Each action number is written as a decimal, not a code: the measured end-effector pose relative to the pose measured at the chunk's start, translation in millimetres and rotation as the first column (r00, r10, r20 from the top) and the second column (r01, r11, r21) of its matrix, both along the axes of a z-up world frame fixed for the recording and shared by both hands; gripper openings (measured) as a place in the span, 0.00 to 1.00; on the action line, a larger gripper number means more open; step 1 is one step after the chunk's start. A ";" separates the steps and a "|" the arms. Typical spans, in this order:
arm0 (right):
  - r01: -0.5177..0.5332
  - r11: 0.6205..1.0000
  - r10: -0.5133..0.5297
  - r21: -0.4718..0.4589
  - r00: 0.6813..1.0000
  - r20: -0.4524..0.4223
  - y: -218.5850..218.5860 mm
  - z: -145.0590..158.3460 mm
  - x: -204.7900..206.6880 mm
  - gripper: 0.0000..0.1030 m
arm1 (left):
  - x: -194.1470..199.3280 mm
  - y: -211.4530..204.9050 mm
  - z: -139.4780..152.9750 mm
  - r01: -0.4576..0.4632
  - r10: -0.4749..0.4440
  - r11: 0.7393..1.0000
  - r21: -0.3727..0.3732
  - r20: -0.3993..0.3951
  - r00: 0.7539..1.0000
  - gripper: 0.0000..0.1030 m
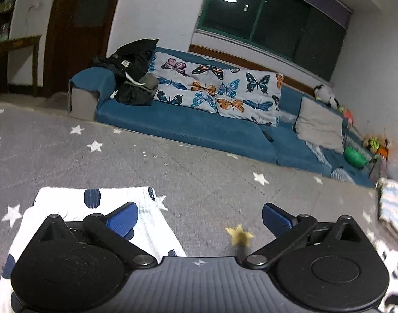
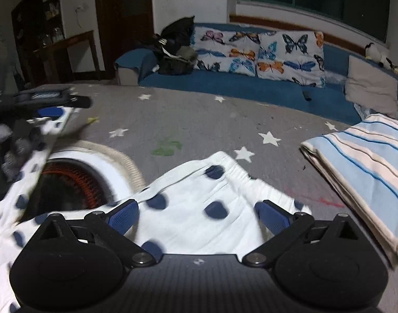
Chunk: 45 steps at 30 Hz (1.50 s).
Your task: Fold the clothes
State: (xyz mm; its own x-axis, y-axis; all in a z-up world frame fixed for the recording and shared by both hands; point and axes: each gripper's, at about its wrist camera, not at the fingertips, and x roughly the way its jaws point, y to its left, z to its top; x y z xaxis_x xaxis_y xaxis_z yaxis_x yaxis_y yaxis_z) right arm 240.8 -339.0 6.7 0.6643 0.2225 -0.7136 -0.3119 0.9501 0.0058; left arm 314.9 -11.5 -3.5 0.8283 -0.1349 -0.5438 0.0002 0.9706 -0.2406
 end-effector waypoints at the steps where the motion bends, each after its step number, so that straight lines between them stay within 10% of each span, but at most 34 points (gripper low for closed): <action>1: 0.005 1.000 -0.005 -0.008 1.000 -0.001 -1.5 -2.4 6.5 0.97 | 0.9 -0.4 -0.3 0.000 0.000 1.000 0.004 -0.002 1.000 1.00; 16: -0.033 0.999 0.034 -0.010 0.999 0.013 1.4 21.0 -23.4 0.97 | -34.0 6.2 15.9 0.070 -0.076 0.993 -0.095 -0.069 0.995 1.00; 35: -0.327 0.944 0.327 -0.042 0.945 -0.003 70.1 2.3 -171.9 0.97 | -246.2 3.9 20.0 0.299 -0.298 0.952 0.063 -0.016 0.954 1.00; 45: -0.270 0.962 0.270 -0.046 0.963 -0.006 46.1 4.1 -198.7 0.98 | -297.1 10.3 18.0 0.323 -0.325 0.940 0.110 -0.001 0.946 1.00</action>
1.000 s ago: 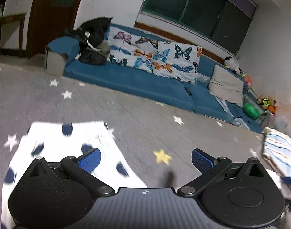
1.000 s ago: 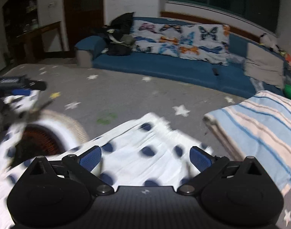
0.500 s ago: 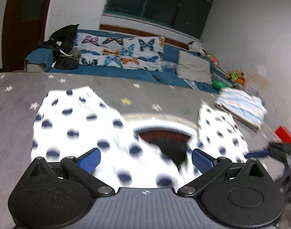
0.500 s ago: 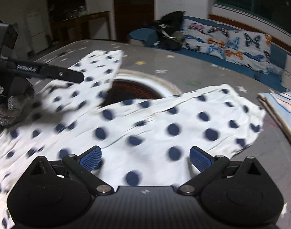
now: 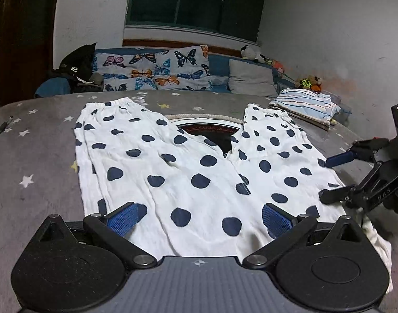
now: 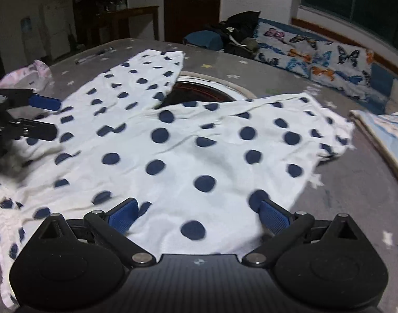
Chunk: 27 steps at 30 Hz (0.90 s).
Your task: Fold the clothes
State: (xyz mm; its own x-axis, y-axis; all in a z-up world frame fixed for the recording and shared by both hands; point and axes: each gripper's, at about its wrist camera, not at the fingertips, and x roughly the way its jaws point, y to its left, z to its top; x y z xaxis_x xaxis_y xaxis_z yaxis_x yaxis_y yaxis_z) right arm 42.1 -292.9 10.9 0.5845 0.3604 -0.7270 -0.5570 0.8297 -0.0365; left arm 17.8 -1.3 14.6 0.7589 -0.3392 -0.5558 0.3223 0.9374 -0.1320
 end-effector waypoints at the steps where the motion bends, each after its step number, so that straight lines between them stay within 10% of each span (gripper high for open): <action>1: 0.003 1.000 -0.003 0.006 1.000 0.005 0.3 3.3 -3.1 0.98 | -2.7 -0.2 3.1 -0.003 0.003 1.000 0.004 0.010 1.000 1.00; 8: -0.099 0.990 0.100 0.099 0.995 -0.011 20.5 18.7 -29.5 0.98 | -29.7 3.7 10.4 -0.021 0.020 0.999 0.024 0.027 0.999 1.00; 27: -0.216 0.976 0.213 -0.039 0.975 -0.062 25.1 4.9 -86.9 0.97 | -109.8 -5.3 -13.7 0.120 -0.119 0.986 0.112 -0.011 0.993 0.94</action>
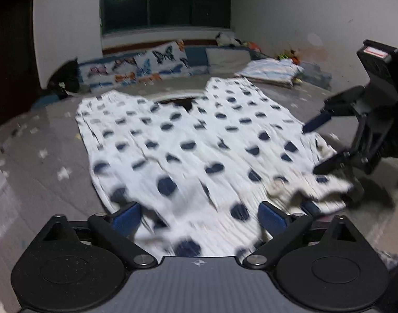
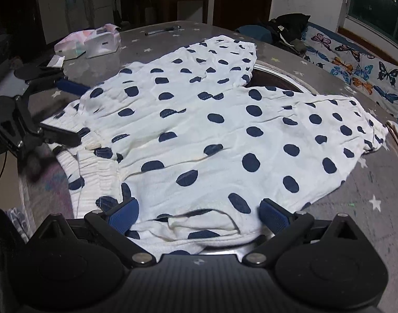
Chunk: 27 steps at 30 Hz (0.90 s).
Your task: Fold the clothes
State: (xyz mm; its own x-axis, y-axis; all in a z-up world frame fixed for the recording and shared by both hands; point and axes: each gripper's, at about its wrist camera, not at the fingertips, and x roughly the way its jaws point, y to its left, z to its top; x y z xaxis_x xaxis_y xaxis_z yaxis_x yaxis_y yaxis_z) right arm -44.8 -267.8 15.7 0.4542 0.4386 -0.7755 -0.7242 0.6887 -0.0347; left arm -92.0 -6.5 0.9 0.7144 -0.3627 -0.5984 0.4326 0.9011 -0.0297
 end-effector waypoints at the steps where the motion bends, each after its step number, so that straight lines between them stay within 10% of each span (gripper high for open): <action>1: 0.003 1.000 -0.003 0.000 1.000 -0.002 -1.1 0.4 -1.3 0.97 | -2.5 0.8 -0.3 0.003 -0.003 1.000 -0.001 -0.004 1.000 0.94; 14: -0.018 0.993 0.015 0.114 0.999 0.031 13.1 27.2 -6.0 0.97 | -0.6 6.0 43.5 0.019 -0.013 0.998 -0.057 0.111 0.994 0.85; 27: -0.025 0.995 0.029 0.099 0.999 -0.031 14.2 4.7 -19.0 0.97 | 13.3 0.8 8.5 0.025 -0.025 0.999 -0.027 -0.024 0.999 0.76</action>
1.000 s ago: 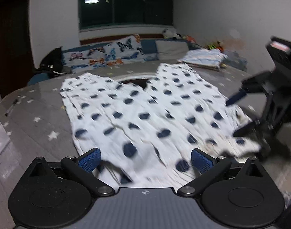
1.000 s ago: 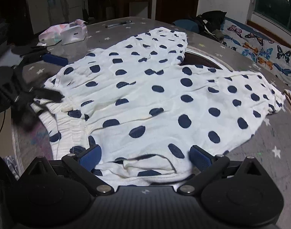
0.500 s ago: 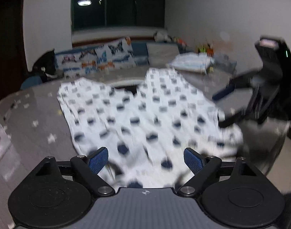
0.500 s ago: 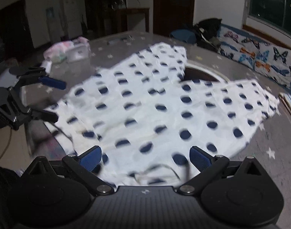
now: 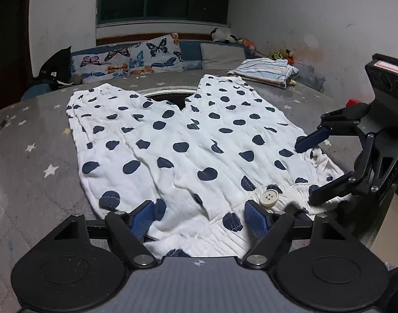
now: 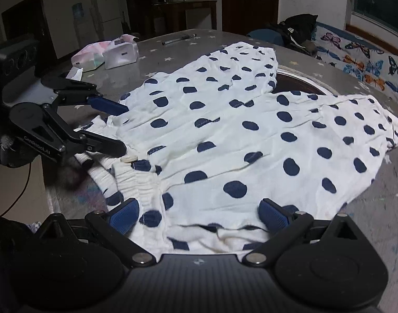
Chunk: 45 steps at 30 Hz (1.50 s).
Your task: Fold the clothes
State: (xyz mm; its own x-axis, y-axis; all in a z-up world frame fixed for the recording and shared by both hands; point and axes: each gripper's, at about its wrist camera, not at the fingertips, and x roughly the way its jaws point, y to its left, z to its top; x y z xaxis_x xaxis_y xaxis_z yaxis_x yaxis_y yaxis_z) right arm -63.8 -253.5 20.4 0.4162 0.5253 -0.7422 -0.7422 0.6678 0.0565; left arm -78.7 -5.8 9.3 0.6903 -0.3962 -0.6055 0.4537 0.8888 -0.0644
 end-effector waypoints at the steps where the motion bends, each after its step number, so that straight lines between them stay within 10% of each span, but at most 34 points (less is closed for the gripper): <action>1: 0.000 1.000 0.000 0.001 1.000 0.006 -1.0 2.0 -1.2 0.97 | -1.5 0.4 1.9 0.005 -0.005 1.000 0.003 0.005 1.000 0.76; 45: 0.081 0.980 -0.064 0.180 0.993 -0.094 -13.2 3.4 -7.2 0.99 | -9.7 4.1 16.9 -0.054 0.056 0.996 -0.066 0.026 0.998 0.93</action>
State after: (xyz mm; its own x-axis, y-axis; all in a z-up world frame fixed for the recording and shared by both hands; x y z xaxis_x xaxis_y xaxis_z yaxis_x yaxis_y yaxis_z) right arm -71.0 -266.7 23.8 0.3958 0.6264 -0.6715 -0.6790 0.6919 0.2453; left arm -88.4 -1.6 26.2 0.7286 -0.3951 -0.5595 0.4064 0.9069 -0.1112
